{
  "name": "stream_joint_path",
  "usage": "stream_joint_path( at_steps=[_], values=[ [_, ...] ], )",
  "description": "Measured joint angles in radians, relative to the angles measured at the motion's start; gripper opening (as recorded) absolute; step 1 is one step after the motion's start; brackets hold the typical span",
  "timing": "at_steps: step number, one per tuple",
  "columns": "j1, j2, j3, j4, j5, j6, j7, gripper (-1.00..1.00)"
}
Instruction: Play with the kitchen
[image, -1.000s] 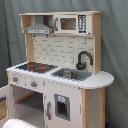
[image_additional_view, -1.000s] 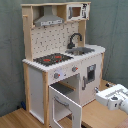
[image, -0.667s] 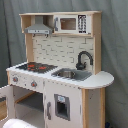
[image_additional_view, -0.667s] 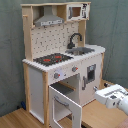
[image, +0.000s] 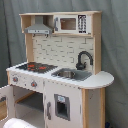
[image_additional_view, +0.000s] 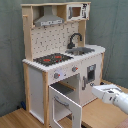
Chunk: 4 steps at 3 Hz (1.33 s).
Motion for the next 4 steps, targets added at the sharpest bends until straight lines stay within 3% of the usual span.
stream_joint_path(
  at_steps=[1,2,4],
  values=[
    [-0.003,0.006,-0.102,-0.016,0.000,0.010,0.042,1.00],
    [0.008,0.034,-0.199,-0.016,0.000,0.010,0.017,1.00],
    [0.014,0.101,-0.330,-0.017,0.043,0.001,-0.145,1.00]
  ],
)
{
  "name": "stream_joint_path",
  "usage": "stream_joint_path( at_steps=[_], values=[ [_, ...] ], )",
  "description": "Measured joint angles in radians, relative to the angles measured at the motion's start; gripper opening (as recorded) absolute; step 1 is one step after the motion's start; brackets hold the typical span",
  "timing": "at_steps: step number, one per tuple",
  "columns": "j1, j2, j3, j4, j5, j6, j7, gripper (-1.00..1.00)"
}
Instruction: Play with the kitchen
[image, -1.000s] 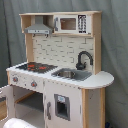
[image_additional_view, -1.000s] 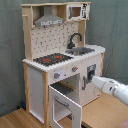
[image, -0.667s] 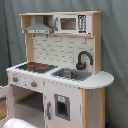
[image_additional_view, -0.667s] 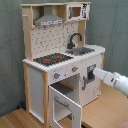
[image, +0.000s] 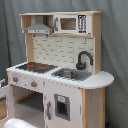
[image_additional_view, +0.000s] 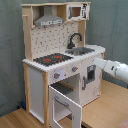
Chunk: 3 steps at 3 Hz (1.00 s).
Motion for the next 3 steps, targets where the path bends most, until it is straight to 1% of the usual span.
stream_joint_path(
  at_steps=[1,2,3],
  values=[
    [0.006,0.027,-0.067,0.000,0.043,-0.033,-0.088,1.00],
    [0.023,0.033,-0.132,0.000,0.088,-0.072,-0.166,1.00],
    [0.049,0.033,-0.203,0.002,0.121,-0.124,-0.238,1.00]
  ],
)
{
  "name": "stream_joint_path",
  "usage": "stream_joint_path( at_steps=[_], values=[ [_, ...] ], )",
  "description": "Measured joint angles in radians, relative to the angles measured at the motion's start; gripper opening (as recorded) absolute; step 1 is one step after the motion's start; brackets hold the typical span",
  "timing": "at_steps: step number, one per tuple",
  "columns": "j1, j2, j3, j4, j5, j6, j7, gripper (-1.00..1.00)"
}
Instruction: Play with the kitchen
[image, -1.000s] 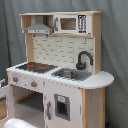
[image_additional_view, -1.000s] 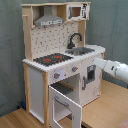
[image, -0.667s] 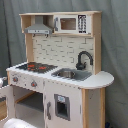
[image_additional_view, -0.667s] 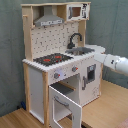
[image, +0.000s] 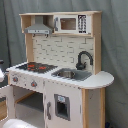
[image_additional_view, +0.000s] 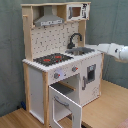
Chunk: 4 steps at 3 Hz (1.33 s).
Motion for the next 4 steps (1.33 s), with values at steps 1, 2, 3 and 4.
stream_joint_path(
  at_steps=[1,2,3,4],
  values=[
    [0.031,0.000,-0.065,0.001,0.013,-0.051,-0.055,1.00],
    [0.071,0.002,-0.121,0.001,0.028,-0.113,-0.108,1.00],
    [0.089,0.002,-0.168,-0.006,0.070,-0.202,-0.125,1.00],
    [0.076,0.002,-0.229,-0.053,0.111,-0.254,-0.123,1.00]
  ],
)
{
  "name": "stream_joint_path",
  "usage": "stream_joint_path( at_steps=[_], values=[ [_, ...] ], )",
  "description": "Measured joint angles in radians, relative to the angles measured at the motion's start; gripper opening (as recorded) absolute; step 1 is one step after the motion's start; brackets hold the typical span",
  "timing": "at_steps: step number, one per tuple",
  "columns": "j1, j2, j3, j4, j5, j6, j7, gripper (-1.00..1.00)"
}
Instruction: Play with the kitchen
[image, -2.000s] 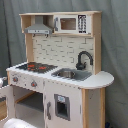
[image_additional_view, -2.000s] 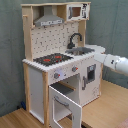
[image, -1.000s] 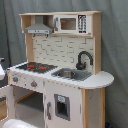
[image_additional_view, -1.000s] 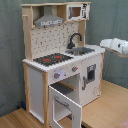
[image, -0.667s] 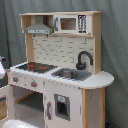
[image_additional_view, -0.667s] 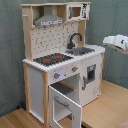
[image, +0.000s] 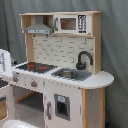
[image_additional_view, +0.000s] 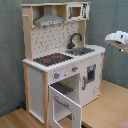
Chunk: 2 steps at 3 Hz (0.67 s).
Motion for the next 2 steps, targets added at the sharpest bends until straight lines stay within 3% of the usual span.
stream_joint_path(
  at_steps=[1,2],
  values=[
    [-0.041,0.013,-0.083,-0.029,0.032,-0.024,0.000,1.00],
    [-0.100,0.064,-0.160,-0.019,0.061,-0.034,0.000,1.00]
  ],
)
